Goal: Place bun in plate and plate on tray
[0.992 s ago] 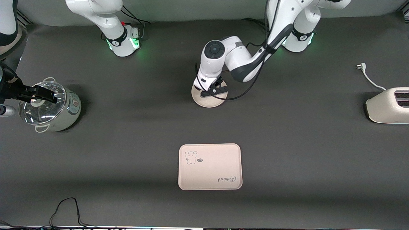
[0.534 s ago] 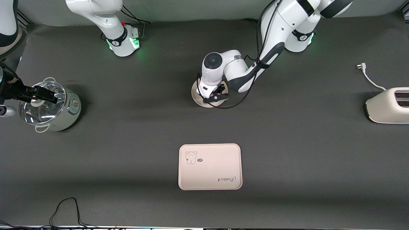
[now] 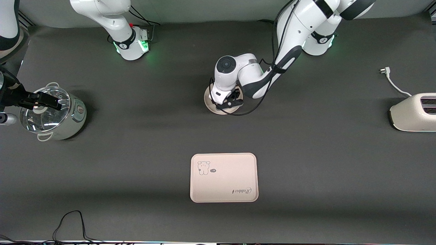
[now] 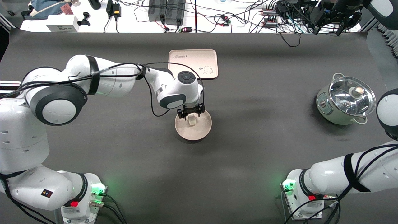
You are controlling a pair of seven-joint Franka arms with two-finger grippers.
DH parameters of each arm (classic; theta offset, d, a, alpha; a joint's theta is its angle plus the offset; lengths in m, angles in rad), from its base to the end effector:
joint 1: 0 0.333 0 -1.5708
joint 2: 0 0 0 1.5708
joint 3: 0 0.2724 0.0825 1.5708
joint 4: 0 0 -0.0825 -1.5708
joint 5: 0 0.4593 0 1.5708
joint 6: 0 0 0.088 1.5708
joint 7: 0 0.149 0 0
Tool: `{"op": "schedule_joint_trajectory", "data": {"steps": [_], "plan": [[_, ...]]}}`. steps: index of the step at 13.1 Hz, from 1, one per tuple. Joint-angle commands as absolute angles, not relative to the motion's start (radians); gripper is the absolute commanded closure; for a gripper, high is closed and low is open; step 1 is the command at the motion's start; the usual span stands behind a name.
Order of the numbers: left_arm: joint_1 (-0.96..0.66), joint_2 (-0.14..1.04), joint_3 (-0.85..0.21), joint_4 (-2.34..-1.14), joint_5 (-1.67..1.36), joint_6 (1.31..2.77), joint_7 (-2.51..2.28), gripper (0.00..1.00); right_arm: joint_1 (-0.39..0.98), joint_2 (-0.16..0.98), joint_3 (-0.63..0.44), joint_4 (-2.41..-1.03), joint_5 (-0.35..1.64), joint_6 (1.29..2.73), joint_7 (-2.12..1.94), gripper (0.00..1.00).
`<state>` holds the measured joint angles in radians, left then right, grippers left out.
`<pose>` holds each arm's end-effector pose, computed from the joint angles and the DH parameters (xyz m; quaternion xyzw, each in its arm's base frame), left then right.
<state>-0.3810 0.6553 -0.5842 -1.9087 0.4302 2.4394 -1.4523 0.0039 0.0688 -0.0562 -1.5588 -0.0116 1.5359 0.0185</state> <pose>0.3589 -0.5460 0.0678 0.9914 0.1264 -0.0274 0.0221 0.6373 -0.0344 0.4990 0.9983 -0.0353 -0.0459 0.0070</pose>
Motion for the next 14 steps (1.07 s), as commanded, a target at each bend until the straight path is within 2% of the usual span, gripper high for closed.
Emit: {"op": "schedule_joint_trajectory", "data": {"steps": [1, 5, 7, 11, 14], "plan": [[-0.355, 0.592, -0.581, -1.887, 0.449, 2.353, -1.476, 0.00, 0.005, 0.066, -0.058, -1.563, -0.015, 1.545, 0.014, 0.00], [-0.241, 0.488, -0.620, -1.853, 0.399, 2.223, -1.369, 0.00, 0.006, 0.067, -0.058, -1.563, -0.015, 1.546, 0.014, 0.00], [-0.166, 0.437, -0.644, -1.810, 0.382, 2.102, -1.281, 0.00, 0.006, 0.067, -0.058, -1.563, -0.015, 1.548, 0.014, 0.00], [0.070, 0.362, -0.652, -1.737, 0.318, 1.915, -0.970, 0.00, 0.011, 0.054, -0.054, -1.580, 0.011, 1.540, 0.021, 0.00], [0.269, 0.284, -0.652, -1.732, 0.263, 1.856, -0.687, 0.00, 0.105, 0.019, -0.055, -1.617, 0.041, 1.540, 0.078, 0.00]]}}
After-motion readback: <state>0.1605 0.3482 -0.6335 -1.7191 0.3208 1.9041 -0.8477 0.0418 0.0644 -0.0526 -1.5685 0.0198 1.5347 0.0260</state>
